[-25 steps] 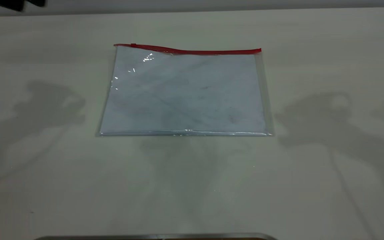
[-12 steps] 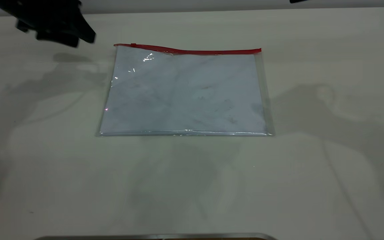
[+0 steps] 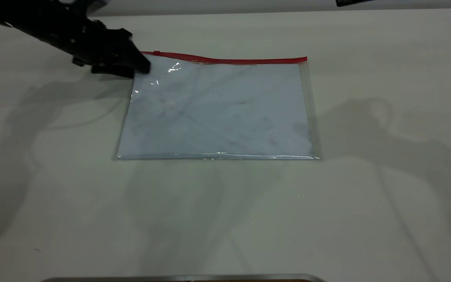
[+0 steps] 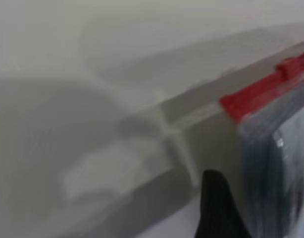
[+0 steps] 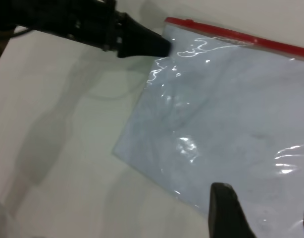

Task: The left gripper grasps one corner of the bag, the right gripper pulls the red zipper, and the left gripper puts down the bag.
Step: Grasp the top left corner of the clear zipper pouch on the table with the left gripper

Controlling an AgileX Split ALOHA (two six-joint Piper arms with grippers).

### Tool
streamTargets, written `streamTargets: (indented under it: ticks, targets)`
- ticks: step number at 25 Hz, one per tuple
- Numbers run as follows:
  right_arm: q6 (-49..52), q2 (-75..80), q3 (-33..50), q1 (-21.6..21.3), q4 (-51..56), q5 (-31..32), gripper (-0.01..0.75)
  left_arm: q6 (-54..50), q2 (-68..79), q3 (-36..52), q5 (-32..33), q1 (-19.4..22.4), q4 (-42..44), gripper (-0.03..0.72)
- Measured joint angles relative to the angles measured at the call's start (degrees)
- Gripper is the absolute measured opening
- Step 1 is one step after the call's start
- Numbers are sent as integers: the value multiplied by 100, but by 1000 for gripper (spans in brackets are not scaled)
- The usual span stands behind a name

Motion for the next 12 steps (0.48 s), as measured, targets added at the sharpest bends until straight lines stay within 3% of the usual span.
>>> streamTargets:
  ticks: [3,6,12]
  targets:
    - [0,0,-5,0,0,65,415,243,27,-28,49,-60,-265,487]
    - [0,0,-23,0,0,85,415,300,27,-35,87,-75,-331,419]
    - [-197,42,-89,0,-5,346,415,743,-12,-77,472,-75,-331,81]
